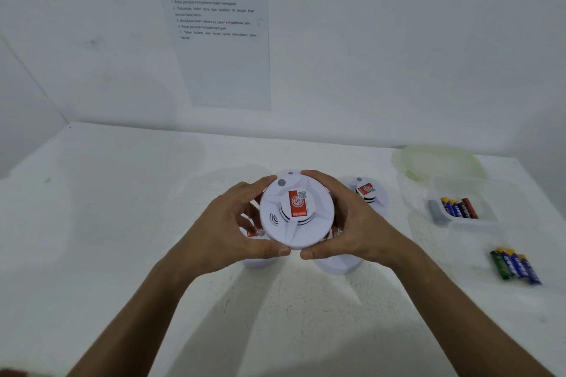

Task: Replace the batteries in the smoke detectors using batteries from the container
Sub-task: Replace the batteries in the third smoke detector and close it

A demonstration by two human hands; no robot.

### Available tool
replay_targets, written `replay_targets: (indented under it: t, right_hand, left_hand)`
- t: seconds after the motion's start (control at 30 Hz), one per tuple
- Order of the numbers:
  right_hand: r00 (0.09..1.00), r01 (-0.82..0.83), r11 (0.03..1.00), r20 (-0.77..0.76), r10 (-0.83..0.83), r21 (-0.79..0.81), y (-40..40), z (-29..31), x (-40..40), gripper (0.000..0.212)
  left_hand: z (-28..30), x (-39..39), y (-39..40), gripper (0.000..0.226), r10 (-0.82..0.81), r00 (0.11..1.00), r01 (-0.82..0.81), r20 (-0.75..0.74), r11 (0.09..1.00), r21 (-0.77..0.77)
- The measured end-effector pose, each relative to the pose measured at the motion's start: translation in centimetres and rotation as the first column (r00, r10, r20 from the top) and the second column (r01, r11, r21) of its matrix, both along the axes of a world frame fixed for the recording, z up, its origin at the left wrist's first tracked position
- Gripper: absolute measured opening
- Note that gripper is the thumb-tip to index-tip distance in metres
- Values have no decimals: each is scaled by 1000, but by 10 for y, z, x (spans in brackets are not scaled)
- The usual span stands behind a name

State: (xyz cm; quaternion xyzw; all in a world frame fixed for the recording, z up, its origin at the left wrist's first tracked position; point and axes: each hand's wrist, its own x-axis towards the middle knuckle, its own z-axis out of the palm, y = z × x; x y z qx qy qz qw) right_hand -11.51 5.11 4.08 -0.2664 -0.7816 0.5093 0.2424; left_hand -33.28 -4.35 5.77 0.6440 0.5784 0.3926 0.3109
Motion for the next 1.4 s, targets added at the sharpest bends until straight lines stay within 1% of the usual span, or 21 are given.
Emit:
replay_targets:
  t: [0.17,0.6,0.73,0.97,1.1,1.27,1.4]
  right_hand:
    - [1000,-15,1000,-1,15,-1,2,-1,-1,103]
    - [999,-42,999,1,42,-6,6,3,-1,104]
    - [999,-38,999,-3,38,-23,7,4,-2,104]
    - [999,-15,1000,37,15,-6,11,7,-9,108]
    - [999,-21,1000,42,21,-1,12,10,-16,105]
    - [999,-43,999,12,44,-31,12,12,-25,100]
    - [999,-44,998,19,45,-46,14,12,-33,99]
  left_hand:
    - [1,0,-1,83,13,1000,-13,-10,1000,-5]
    - [3,-3,1,88,-1,1000,1,-10,1000,15]
    - [4,-5,1,89,-4,1000,4,-2,1000,11]
    - [2,-12,2,90,6,1000,-6,-3,1000,-3]
    - [3,-17,4,88,11,1000,-11,1,1000,-8]
    - [2,-24,6,87,0,1000,0,23,1000,1]
    - [0,-32,8,85,0,999,0,36,1000,-1]
